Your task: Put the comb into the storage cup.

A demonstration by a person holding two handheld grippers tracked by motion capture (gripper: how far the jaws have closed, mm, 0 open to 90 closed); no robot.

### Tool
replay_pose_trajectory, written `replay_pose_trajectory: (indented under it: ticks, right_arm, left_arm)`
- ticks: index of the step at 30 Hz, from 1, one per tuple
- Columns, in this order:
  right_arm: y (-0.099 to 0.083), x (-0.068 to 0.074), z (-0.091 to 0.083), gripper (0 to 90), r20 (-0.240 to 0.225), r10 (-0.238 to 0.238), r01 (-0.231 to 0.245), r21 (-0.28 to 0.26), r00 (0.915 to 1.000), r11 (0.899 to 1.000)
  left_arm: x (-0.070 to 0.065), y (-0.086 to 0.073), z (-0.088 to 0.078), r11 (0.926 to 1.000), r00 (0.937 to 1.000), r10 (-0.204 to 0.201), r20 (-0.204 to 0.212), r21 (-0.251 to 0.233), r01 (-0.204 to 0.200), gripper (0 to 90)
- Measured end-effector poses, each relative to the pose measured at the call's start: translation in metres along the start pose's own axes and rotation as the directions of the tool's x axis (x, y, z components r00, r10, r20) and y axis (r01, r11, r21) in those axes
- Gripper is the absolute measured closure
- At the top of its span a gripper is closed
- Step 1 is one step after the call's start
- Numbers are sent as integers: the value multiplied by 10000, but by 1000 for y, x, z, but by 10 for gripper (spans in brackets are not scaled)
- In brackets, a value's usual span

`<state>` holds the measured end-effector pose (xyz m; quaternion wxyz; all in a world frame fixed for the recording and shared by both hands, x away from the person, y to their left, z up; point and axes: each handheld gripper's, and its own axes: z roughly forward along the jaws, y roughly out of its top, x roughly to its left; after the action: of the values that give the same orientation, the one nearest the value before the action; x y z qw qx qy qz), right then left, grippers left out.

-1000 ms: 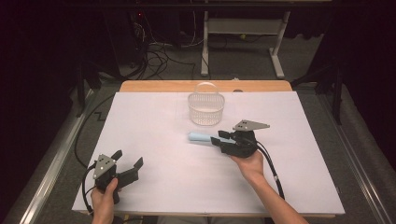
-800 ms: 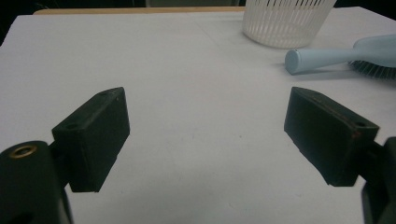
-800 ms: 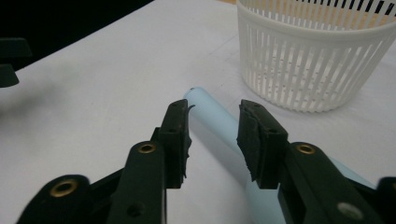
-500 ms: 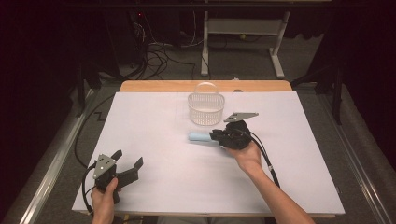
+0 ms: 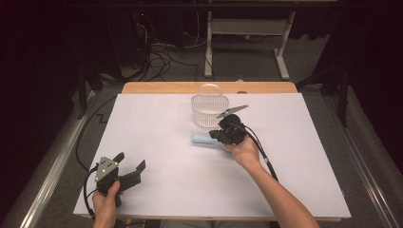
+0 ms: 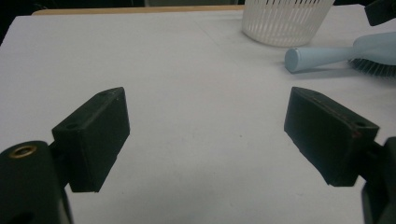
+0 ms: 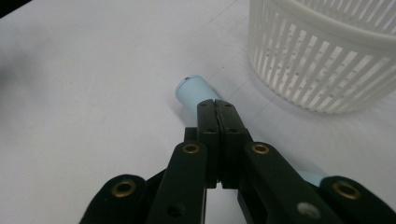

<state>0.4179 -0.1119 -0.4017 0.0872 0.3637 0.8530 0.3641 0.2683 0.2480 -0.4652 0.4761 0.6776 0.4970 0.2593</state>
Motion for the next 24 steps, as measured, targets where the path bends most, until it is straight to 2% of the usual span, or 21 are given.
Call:
replay_pose_trajectory:
  ticks: [4, 9, 15, 18, 19, 24]
  right_arm:
    - [5, 3, 5, 900, 137, -227, 222, 347, 9996, 9992]
    - [13, 4, 13, 900, 251, -228, 208, 786, 9994, 9967]
    - [23, 5, 24, 900, 483, -226, 164, 1255, 9986, 9920]
    - [27, 7, 31, 900, 716, -399, 281, 1591, 9966, 9869]
    - [29, 10, 36, 900, 921, -594, 418, 1828, 9940, 9823]
    - [32, 13, 48, 900, 1176, -697, 430, 2156, 9906, 9755]
  left_arm:
    - [0, 0, 0, 9999, 9999, 80, 119, 109, -81, 151]
    - [-3, 1, 1, 9995, 9996, 261, 78, 158, -262, 152]
    - [-2, 0, 1, 9996, 9997, 232, 30, 162, -233, 151]
    - [-2, 0, 1, 9996, 9997, 254, 11, 156, -254, 151]
    - [-2, 0, 1, 9995, 9997, 259, 2, 159, -259, 152]
    - [-2, 0, 1, 9997, 9998, 217, 13, 142, -218, 151]
